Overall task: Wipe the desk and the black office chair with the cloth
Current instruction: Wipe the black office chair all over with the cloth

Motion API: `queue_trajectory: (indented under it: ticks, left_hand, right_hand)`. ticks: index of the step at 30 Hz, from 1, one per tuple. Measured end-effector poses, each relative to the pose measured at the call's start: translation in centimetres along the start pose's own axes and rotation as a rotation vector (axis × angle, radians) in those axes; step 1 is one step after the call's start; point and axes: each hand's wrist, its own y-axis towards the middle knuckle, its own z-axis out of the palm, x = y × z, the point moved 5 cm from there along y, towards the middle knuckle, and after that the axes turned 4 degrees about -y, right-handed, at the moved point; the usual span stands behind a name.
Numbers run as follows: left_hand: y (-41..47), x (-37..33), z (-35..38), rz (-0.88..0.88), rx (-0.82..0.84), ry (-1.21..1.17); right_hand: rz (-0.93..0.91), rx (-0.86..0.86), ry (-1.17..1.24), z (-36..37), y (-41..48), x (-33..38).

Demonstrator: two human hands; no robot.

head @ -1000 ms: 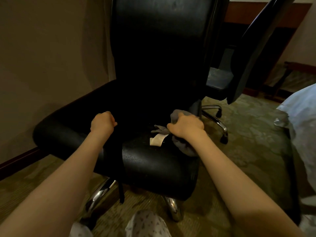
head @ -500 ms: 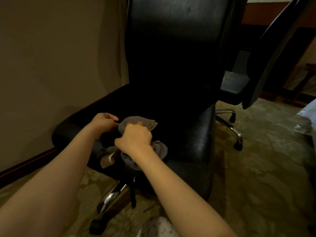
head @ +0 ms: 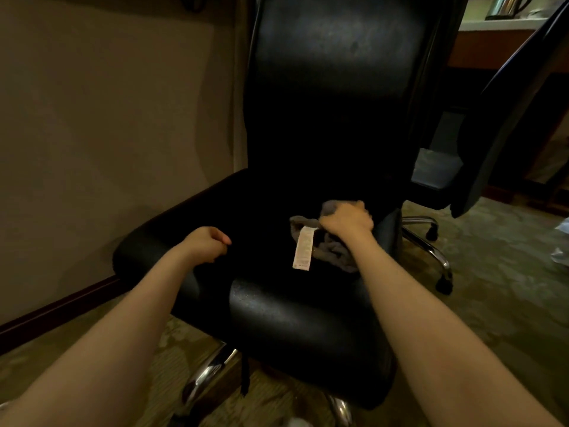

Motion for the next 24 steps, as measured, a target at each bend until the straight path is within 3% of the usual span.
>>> queue_trajectory:
  ticks: [2, 7, 14, 19, 24]
  left_hand:
    - [-0.1, 0.3, -0.2, 0.001, -0.005, -0.037]
    - [-0.3, 0.9, -1.8, -0.013, -0.069, -0.220]
    - [-0.6, 1.8, -6.0, -0.031, -0.373, -0.185]
    - [-2.4, 2.2, -7.2, -0.052, -0.441, -0.058]
    - [-3.7, 4.1, -9.3, -0.109, -0.487, -0.066]
  right_hand:
    - [0.045, 0.026, -0.011, 1.5, 0.6, -0.5]
    - [-0.190, 0.038, -0.052, 3.7, -0.4, 7.2]
    - [-0.517, 0.119, -0.124, 7.4, -6.2, 17.1]
    - [-0.753, 0.177, -0.106, 8.1, -10.4, 20.2]
    - [-1.123, 0.239, -0.423, 12.8, -15.6, 23.5]
